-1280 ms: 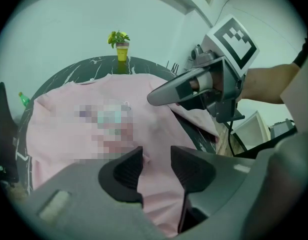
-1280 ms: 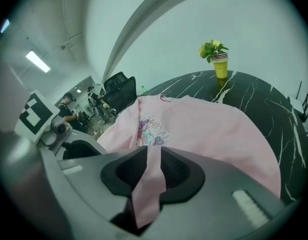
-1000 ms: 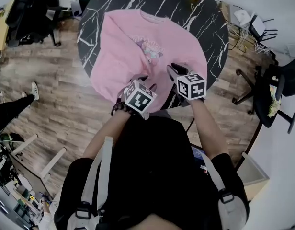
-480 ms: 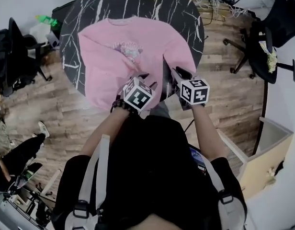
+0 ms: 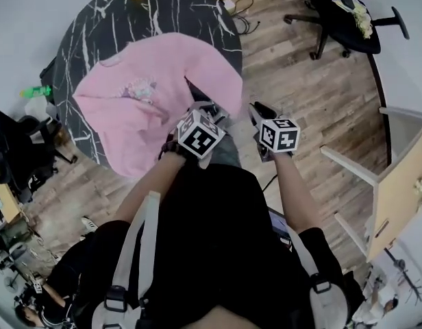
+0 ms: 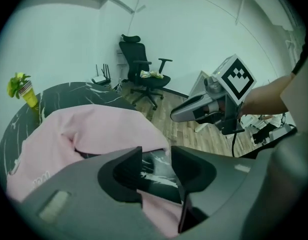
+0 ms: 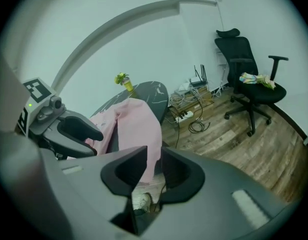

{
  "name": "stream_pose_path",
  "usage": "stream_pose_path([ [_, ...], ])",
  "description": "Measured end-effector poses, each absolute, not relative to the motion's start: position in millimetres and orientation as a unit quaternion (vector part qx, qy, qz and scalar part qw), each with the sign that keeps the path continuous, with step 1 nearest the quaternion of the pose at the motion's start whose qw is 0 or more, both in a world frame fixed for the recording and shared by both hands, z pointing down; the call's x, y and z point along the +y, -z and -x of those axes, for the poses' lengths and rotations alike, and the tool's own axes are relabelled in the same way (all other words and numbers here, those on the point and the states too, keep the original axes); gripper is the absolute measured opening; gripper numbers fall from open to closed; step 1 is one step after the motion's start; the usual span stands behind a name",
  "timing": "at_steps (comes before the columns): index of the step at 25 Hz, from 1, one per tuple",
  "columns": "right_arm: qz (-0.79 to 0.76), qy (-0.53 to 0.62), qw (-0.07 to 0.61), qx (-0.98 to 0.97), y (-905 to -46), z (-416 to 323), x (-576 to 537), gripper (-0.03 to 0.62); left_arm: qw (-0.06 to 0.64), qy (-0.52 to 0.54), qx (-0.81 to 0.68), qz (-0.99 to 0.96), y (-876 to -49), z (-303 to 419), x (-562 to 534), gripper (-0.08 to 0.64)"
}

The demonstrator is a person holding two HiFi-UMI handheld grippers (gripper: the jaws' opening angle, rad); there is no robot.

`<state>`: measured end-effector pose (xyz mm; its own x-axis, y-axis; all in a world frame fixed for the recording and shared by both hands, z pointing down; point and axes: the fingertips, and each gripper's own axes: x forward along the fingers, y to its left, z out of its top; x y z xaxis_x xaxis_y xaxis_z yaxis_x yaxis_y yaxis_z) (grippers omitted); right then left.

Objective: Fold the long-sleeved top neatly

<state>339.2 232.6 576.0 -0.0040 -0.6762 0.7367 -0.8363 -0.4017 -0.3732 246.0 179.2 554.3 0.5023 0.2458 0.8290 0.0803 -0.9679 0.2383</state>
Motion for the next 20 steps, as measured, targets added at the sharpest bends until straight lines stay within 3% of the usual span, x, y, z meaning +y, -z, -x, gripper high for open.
stream_pose_path([
  [13,-0.708,-0.490,0.048,-0.507,-596.3,-369.0,292.5,0.091,0.021,-0.538,0.072,-0.839,-611.9,-320.2,198.2,0.230],
  [17,-0.703,-0.492,0.046,-0.512,-598.7,-375.1,290.9,0.088,0.011,-0.533,0.048,-0.845,-613.7,-325.0,187.0,0.135],
  [20,-0.695,-0.494,0.050,-0.520,-599.6,-373.6,284.1,0.086,0.045,-0.525,0.040,-0.849,-613.0,-324.3,180.1,0.099],
])
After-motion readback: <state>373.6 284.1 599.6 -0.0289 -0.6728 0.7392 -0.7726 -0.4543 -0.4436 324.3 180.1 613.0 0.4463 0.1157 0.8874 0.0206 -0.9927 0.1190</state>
